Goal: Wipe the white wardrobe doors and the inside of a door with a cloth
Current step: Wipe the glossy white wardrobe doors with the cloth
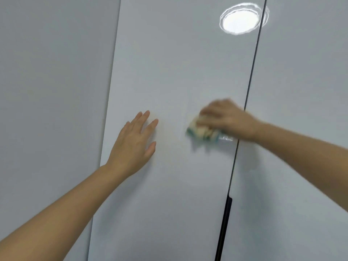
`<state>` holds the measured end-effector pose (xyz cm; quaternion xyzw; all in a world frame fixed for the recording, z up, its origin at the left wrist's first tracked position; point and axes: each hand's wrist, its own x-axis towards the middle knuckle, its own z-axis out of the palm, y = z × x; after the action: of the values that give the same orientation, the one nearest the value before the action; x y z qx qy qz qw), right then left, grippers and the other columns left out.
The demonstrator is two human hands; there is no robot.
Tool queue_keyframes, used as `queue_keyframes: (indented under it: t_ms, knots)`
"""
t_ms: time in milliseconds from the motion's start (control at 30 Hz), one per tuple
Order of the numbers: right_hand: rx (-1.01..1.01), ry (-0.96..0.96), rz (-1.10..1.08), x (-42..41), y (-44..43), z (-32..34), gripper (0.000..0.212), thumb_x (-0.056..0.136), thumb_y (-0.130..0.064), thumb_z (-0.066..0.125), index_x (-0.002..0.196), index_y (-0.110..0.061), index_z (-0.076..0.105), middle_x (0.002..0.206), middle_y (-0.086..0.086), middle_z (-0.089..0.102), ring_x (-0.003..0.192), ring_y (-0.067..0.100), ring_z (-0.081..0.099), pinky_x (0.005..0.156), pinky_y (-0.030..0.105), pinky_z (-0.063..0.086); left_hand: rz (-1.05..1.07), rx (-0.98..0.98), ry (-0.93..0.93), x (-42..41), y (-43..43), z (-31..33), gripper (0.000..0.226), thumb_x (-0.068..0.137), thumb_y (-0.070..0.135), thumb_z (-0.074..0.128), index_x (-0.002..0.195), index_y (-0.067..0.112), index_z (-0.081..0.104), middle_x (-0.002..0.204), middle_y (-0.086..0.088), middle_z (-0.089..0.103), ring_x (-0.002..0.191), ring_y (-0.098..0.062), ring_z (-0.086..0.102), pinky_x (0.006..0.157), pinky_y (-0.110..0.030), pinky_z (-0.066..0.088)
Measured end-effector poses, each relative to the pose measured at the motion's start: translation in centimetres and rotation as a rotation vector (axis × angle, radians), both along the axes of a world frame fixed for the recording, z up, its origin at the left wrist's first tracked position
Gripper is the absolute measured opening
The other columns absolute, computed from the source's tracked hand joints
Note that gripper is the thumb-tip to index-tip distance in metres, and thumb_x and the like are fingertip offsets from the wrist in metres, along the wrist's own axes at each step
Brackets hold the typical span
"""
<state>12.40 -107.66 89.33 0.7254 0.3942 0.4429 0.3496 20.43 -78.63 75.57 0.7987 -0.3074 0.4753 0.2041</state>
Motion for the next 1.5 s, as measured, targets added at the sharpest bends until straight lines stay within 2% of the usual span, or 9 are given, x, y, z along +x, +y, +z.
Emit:
queue_keyframes:
  t_ms: [100, 233, 433, 533, 733, 900, 1167, 1267, 1500]
  knots:
    - [0.317, -0.117, -0.069, -0.5, -0.6, 6.4, 0.043, 0.078, 0.002, 0.067, 0.118, -0.016, 0.067, 0.115, 0.018, 0.058, 0.107, 0.04, 0.051, 0.087, 0.046, 0.036, -0.014, -0.081, 0.003, -0.5, 0.3, 1.2, 0.06, 0.096, 0.028, 0.054, 0.151, 0.02, 0.033, 0.162, -0.004, 0.02, 0.15, -0.022, 0.015, 0.118, -0.046, 0.025]
    - [0.43, -0.117, -0.042, 0.0, 0.2, 4.1, 0.043, 0.075, -0.004, 0.073, 0.116, -0.019, 0.068, 0.115, 0.015, 0.057, 0.109, 0.037, 0.048, 0.09, 0.045, 0.034, -0.038, -0.108, 0.013, -0.4, 0.2, 2.1, 0.06, 0.096, 0.027, 0.054, 0.152, 0.022, 0.033, 0.162, -0.002, 0.018, 0.15, -0.02, 0.013, 0.118, -0.044, 0.024]
    - [-0.074, 0.191, -0.059, -1.1, -0.6, -9.8, 0.029, 0.094, -0.01, 0.051, 0.116, -0.025, 0.064, 0.118, 0.004, 0.059, 0.109, 0.028, 0.052, 0.091, 0.039, 0.039, -0.064, -0.099, 0.025, 0.4, -0.5, 3.2, 0.06, 0.096, 0.028, 0.052, 0.152, 0.023, 0.031, 0.163, -0.001, 0.015, 0.151, -0.019, 0.01, 0.12, -0.04, 0.02]
    - [-0.214, 0.211, -0.074, -0.4, -0.1, -7.8, 0.029, 0.095, -0.011, 0.054, 0.118, -0.027, 0.063, 0.118, 0.003, 0.058, 0.108, 0.026, 0.053, 0.089, 0.038, 0.041, -0.069, -0.069, 0.016, 0.9, -0.4, 4.4, 0.06, 0.097, 0.029, 0.049, 0.153, 0.024, 0.028, 0.163, 0.001, 0.011, 0.151, -0.017, 0.006, 0.121, -0.038, 0.017]
    - [0.332, -0.142, -0.073, 2.4, 2.9, 6.8, 0.053, 0.072, 0.003, 0.068, 0.119, -0.021, 0.066, 0.115, 0.011, 0.057, 0.107, 0.032, 0.049, 0.086, 0.039, 0.031, -0.062, -0.099, -0.013, 2.5, 1.2, 8.0, 0.06, 0.098, 0.03, 0.048, 0.153, 0.024, 0.027, 0.164, 0.001, 0.01, 0.151, -0.016, 0.004, 0.121, -0.039, 0.017]
    - [0.605, -0.261, -0.009, 4.7, 7.5, 12.3, 0.041, 0.076, -0.002, 0.063, 0.111, -0.02, 0.071, 0.107, 0.014, 0.058, 0.101, 0.04, 0.051, 0.082, 0.038, 0.027, -0.036, -0.188, -0.015, 3.9, 3.0, 11.1, 0.061, 0.099, 0.032, 0.046, 0.154, 0.026, 0.022, 0.164, 0.003, 0.007, 0.151, -0.015, 0.002, 0.119, -0.035, 0.014]
    - [-0.106, 0.104, 0.023, 7.4, 11.1, -3.0, 0.029, 0.088, -0.009, 0.059, 0.112, -0.025, 0.067, 0.113, 0.005, 0.059, 0.104, 0.029, 0.053, 0.082, 0.041, 0.042, 0.021, -0.234, 0.035, 5.3, 5.2, 11.0, 0.06, 0.098, 0.027, 0.048, 0.153, 0.02, 0.026, 0.163, -0.002, 0.013, 0.15, -0.02, 0.01, 0.118, -0.04, 0.022]
    - [-0.259, 0.115, -0.026, 8.0, 11.8, -0.4, 0.033, 0.087, -0.007, 0.056, 0.113, -0.026, 0.066, 0.113, 0.003, 0.058, 0.104, 0.026, 0.052, 0.082, 0.038, 0.04, 0.034, -0.23, 0.061, 5.5, 5.4, 11.5, 0.061, 0.097, 0.026, 0.047, 0.154, 0.021, 0.023, 0.163, -0.001, 0.012, 0.15, -0.018, 0.01, 0.116, -0.037, 0.025]
    - [0.66, -0.34, -0.015, 8.2, 11.9, 16.7, 0.032, 0.081, -0.01, 0.06, 0.108, -0.024, 0.072, 0.108, 0.01, 0.056, 0.103, 0.035, 0.049, 0.078, 0.036, 0.028, 0.051, -0.216, 0.017, 4.7, 4.6, 13.5, 0.061, 0.098, 0.024, 0.046, 0.154, 0.023, 0.022, 0.163, 0.002, 0.01, 0.149, -0.015, 0.01, 0.112, -0.036, 0.03]
